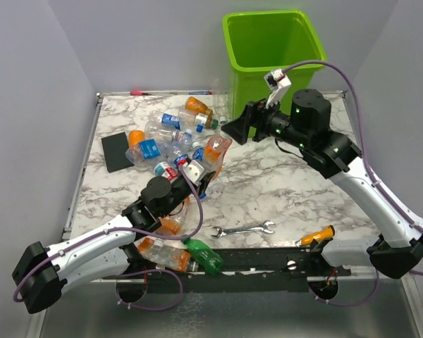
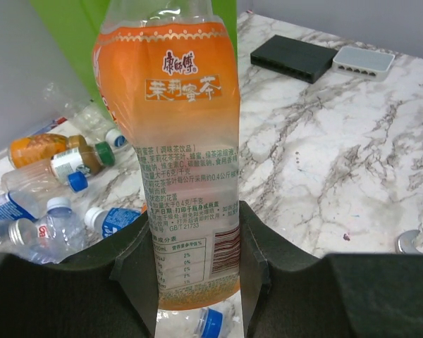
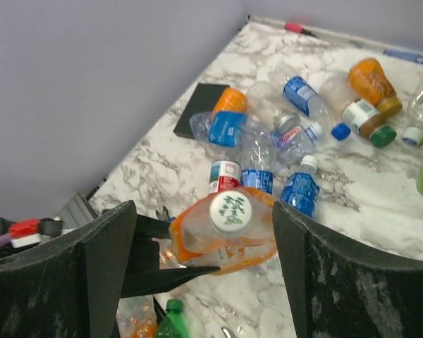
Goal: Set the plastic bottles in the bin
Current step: Pick up the plastic bottle at the center of the board.
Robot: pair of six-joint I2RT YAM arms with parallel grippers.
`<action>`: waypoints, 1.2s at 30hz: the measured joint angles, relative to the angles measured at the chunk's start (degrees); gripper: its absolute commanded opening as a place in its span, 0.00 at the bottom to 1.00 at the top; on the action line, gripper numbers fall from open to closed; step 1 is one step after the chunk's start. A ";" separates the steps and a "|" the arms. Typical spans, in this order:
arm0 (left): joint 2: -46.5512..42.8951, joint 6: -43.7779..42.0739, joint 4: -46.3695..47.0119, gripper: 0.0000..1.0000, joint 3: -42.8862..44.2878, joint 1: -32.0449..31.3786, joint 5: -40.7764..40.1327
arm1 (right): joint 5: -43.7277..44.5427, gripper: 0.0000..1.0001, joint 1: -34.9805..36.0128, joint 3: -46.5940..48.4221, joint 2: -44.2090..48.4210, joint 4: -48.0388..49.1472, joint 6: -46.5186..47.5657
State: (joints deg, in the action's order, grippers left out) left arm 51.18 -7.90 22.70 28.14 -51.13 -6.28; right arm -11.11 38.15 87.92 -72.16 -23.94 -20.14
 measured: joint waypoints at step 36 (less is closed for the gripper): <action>-2.21 -0.72 1.29 0.91 -0.48 -2.56 -2.89 | 8.94 0.00 6.91 -5.99 -4.79 3.28 -0.81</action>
State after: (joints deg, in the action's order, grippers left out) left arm 48.97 -8.62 23.99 27.66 -53.69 -9.17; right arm -2.17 45.06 81.93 -76.95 -20.67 -20.95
